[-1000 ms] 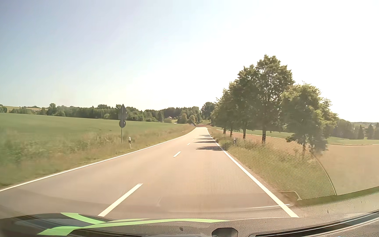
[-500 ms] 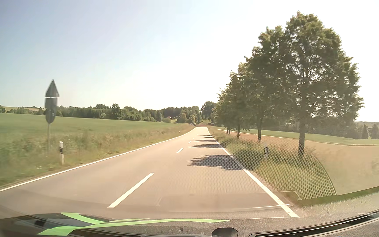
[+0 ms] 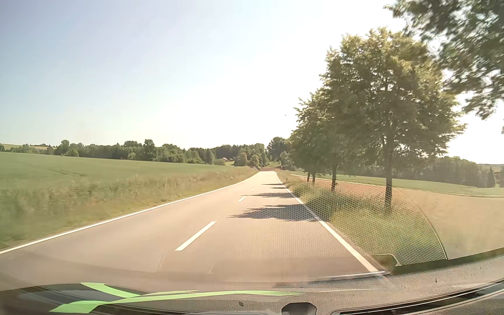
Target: Follow the waypoints while adhering to traffic rules and regulations
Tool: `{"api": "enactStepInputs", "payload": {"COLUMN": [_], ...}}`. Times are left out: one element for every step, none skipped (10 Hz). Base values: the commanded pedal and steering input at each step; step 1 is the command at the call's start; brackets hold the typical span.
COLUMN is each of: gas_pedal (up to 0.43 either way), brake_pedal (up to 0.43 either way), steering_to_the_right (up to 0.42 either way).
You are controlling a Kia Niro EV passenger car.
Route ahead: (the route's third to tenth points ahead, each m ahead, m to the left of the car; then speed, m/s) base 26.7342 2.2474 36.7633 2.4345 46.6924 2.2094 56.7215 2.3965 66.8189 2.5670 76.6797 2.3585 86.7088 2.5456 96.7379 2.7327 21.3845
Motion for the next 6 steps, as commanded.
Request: {"api": "enactStepInputs", "payload": {"gas_pedal": [0.189, 0.197, 0.197, 0.209, 0.220, 0.228], "brake_pedal": [0.000, 0.000, 0.000, 0.000, 0.000, 0.000], "steering_to_the_right": [-0.001, 0.000, 0.000, -0.001, -0.001, 0.000]}}
